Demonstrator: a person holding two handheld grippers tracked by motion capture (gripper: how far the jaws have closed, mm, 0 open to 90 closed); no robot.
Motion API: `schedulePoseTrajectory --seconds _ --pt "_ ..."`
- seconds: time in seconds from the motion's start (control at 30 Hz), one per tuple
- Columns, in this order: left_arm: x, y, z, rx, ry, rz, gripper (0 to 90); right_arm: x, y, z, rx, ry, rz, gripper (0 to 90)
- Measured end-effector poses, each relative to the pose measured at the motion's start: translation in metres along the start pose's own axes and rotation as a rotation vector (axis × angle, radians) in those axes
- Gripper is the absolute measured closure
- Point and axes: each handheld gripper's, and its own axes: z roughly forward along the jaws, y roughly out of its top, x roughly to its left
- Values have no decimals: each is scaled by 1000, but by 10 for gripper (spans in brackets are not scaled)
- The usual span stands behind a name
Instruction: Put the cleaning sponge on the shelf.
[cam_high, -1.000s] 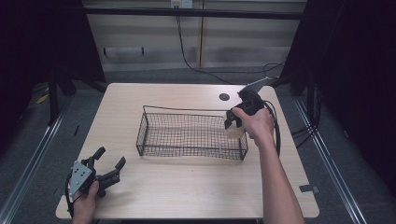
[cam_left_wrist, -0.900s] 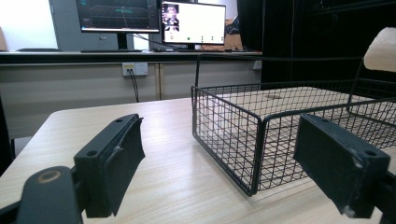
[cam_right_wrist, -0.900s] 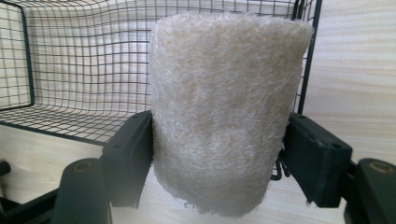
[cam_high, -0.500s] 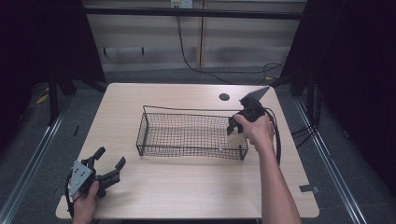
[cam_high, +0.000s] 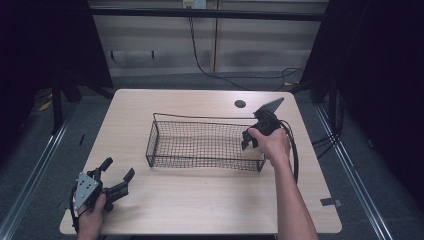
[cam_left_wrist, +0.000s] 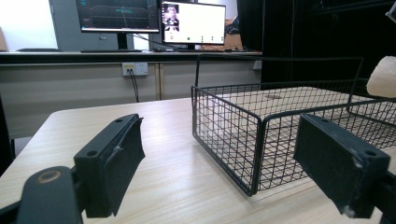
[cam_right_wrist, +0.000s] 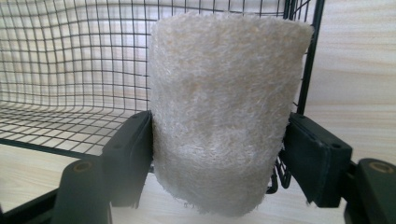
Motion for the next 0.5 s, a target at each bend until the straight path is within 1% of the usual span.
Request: schedulePoseTrajectory --seconds 0.07,0.27,0.33,0.5 --pt "0 0 0 0 0 -1 155 1 0 3 1 -7 -7 289" --pt "0 0 0 0 0 -1 155 2 0 11 9 -4 -16 288" --pt "0 0 0 0 0 0 155 4 0 13 13 -18 -21 288" --pt "0 0 0 -1 3 -4 155 8 1 15 16 -20 -25 288"
